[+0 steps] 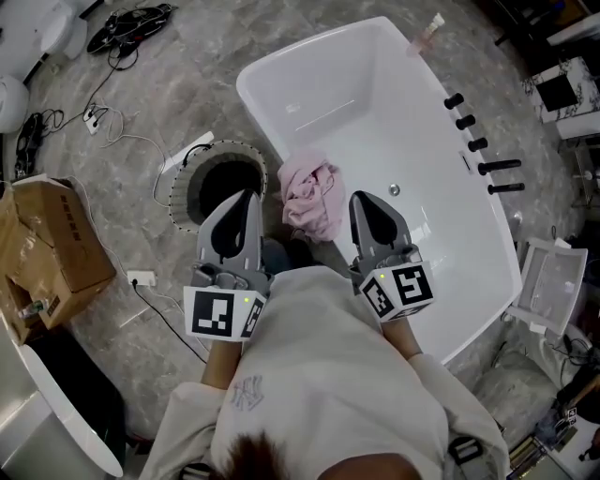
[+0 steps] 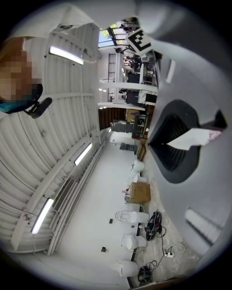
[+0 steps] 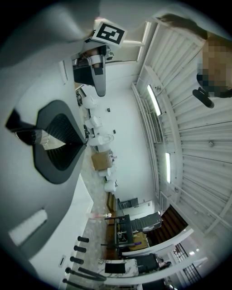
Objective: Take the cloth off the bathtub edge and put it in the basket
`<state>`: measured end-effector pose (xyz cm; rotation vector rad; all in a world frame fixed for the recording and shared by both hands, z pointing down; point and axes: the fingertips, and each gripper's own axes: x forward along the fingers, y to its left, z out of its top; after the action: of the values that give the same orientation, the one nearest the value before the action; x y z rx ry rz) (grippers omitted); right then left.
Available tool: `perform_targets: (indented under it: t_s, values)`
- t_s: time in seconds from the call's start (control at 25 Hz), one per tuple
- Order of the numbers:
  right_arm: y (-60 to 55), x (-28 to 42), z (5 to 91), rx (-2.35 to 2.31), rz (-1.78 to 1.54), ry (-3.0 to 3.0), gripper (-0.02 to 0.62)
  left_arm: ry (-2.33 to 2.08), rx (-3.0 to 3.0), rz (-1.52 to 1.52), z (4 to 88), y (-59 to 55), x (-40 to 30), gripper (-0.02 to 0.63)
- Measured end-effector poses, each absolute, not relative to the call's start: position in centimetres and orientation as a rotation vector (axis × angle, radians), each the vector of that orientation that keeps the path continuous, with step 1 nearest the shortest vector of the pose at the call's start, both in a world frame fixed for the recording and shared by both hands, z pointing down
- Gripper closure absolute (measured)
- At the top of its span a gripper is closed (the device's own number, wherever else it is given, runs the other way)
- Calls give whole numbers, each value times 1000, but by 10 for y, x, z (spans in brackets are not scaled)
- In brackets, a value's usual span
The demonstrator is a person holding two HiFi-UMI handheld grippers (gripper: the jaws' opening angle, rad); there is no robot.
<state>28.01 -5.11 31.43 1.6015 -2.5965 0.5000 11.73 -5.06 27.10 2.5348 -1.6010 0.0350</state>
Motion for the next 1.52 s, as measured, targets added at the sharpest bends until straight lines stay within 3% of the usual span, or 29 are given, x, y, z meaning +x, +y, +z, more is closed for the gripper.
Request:
perform_targets:
  t_s: [1.52]
  values:
    - [-62,254,321,1789,605,-2440,595,-1338,2639,63,273,-93,94,592]
